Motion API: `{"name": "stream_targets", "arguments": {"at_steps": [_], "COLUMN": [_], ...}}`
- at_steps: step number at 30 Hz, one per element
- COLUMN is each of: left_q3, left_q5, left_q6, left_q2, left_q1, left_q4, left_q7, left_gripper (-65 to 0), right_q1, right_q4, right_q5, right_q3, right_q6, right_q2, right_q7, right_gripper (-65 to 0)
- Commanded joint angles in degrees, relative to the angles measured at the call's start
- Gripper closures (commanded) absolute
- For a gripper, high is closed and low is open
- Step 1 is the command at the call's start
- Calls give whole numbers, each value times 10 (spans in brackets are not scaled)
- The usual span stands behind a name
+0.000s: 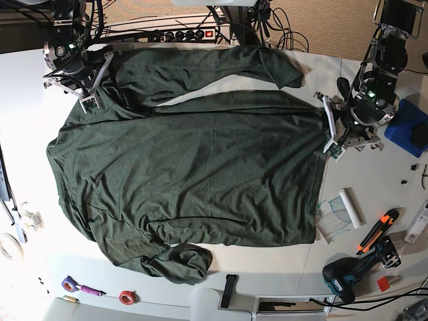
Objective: Layout the t-shirt on the table in an organized manner, then fold the t-shirt properly
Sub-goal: 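Drag the shirt side with the left gripper to straighten the body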
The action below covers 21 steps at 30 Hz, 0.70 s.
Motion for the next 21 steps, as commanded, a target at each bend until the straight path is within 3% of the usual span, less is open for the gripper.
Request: {"name": "stream_targets", "arguments": {"at_steps": [1,13,21], "left_q3": [-3,-3,-3], "left_q5": [0,-35,-67], "left_q6": [4,14,-8], "left_q2": [-9,-9,-6], "left_q1": [-7,-60,-79], "left_q4": [13,18,18], "left_q7": [-11,-26,-48], "left_gripper": [-286,-283,-283], "right_q1": [2,2,2], "right_q4": [8,8,8], "right_q5": [-3,-3,-3], "right_q3": [2,2,2], "right_q6": [-2,-2,-2], "right_q2": [7,7,7], "right_q7": [6,6,9], "right_gripper": [-247,-247,-247]}}
